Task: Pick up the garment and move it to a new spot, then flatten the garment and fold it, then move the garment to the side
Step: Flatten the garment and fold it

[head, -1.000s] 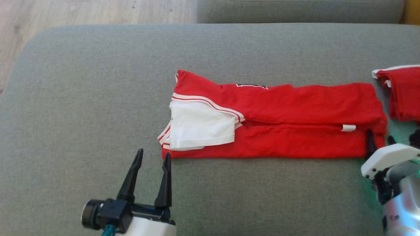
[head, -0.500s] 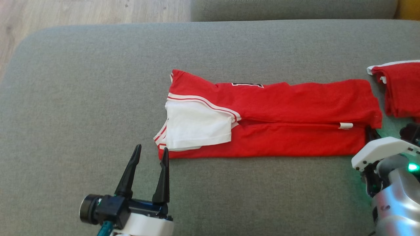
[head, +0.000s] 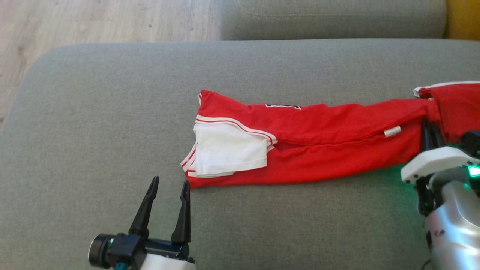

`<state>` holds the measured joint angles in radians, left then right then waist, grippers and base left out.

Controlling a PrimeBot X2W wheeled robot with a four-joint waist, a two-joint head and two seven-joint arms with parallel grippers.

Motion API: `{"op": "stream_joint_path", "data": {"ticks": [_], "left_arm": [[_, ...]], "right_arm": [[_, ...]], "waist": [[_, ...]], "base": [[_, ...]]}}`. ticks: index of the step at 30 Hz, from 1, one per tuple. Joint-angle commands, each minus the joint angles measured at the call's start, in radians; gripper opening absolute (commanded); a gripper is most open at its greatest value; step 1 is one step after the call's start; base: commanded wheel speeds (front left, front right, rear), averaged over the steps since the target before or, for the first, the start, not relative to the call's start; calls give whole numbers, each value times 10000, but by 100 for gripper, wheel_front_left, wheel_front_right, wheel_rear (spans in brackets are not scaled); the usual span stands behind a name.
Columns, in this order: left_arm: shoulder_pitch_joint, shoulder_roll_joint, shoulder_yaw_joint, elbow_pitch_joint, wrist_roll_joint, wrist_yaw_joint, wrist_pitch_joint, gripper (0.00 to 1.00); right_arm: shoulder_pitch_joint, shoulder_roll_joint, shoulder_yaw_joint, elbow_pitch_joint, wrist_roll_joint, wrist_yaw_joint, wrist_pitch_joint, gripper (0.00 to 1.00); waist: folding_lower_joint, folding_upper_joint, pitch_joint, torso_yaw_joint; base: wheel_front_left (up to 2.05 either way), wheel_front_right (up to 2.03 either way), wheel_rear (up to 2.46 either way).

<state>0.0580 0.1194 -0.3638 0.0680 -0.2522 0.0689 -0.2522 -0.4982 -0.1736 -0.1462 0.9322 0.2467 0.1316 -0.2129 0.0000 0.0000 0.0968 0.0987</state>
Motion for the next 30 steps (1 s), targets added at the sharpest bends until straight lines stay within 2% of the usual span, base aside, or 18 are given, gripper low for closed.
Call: {"op": "stream_joint_path", "data": {"ticks": [1, 9, 10, 15, 22, 30], "left_arm": [[-113, -61, 408, -237, 87, -30, -95, 100], [120, -159, 518, -177, 196, -155, -95, 100], [181, -184, 539, -150, 214, -180, -95, 100], [300, -251, 522, -99, 267, -244, -95, 100], [340, -292, 514, 35, 300, -364, -95, 100], [318, -376, 413, 227, 280, -484, -95, 100]], "right_arm": [[-188, 32, 478, -530, 157, -9, -208, 0], [-316, 639, 1942, -1702, 738, -9, -220, 0], [-336, 835, 2445, -1977, 966, -9, -61, 0], [-343, 1154, 3694, -2525, 1594, -9, 268, 0], [-438, 1229, 5658, -2807, 2978, -9, 638, 0], [-779, 1232, 7622, -2363, 4485, -9, 853, 0]], "waist": [[0, 0, -113, 87], [0, 0, -406, 499], [0, 0, -497, 656], [0, 0, -644, 1115], [0, 0, -710, 1838], [0, 0, -699, 2571]], "base": [[0, 0, 0], [0, 0, 0], [0, 0, 0], [0, 0, 0], [0, 0, 0], [0, 0, 0]]}}
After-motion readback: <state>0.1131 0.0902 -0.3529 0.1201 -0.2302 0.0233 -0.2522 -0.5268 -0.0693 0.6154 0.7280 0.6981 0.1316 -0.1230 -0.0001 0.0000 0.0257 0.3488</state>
